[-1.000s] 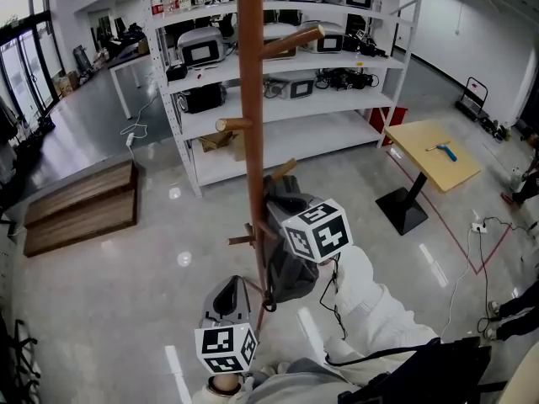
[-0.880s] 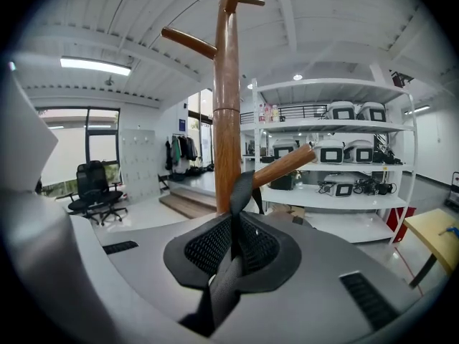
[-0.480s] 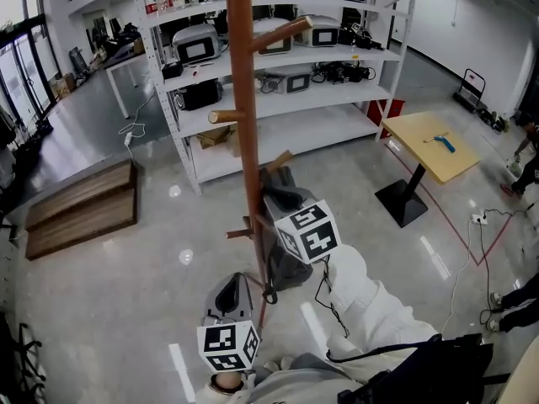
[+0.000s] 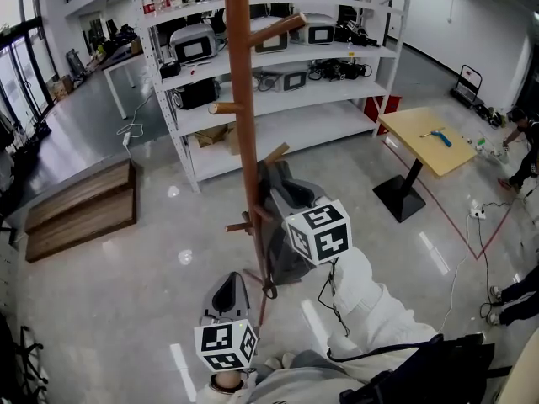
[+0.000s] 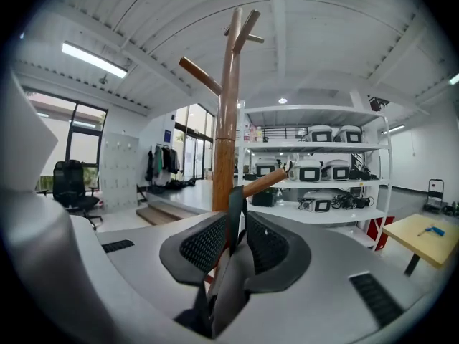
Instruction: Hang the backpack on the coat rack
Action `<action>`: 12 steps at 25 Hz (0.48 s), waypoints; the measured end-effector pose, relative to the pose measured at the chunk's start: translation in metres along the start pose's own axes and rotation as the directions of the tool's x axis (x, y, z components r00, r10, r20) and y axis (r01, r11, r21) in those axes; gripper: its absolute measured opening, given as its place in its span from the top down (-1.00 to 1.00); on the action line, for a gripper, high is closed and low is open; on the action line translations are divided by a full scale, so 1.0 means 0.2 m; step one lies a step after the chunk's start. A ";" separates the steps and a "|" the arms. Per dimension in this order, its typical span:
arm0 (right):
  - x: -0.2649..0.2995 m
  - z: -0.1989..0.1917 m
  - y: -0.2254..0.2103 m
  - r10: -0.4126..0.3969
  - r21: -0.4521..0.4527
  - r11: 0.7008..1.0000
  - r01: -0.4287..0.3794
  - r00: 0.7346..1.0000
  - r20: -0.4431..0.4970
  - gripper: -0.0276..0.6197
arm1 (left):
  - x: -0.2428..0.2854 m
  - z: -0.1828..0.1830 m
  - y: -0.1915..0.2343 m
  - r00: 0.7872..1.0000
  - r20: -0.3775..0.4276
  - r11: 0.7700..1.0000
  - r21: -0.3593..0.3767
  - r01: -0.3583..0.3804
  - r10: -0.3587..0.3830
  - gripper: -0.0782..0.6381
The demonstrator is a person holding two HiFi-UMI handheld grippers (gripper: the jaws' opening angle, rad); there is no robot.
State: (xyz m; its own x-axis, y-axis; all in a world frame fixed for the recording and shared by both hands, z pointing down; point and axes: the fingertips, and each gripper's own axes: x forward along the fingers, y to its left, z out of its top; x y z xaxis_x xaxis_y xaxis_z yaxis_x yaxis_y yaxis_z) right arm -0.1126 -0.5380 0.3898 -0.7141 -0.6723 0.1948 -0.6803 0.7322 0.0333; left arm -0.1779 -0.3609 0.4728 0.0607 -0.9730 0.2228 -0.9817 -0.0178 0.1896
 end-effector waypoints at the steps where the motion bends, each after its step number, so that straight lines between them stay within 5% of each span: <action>1: -0.03 0.00 -0.01 -0.012 0.016 1.000 0.012 1.000 0.004 0.70 | 0.00 0.00 0.00 1.000 0.000 1.000 0.000 0.005 -0.005 0.78; 12: -0.35 -0.43 0.01 -0.169 0.262 0.947 0.187 0.981 -0.090 0.81 | -0.05 0.00 -0.09 0.996 -0.002 0.996 0.019 0.092 -0.092 0.78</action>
State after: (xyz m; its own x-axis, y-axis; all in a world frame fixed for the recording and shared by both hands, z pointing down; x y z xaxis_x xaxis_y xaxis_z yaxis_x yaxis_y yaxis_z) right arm -0.0502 -0.4792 0.4598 -0.5710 -0.7738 0.2742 -0.8209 0.5388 -0.1891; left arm -0.1612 -0.3516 0.4664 0.1508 -0.9668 0.2063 -0.9753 -0.1114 0.1907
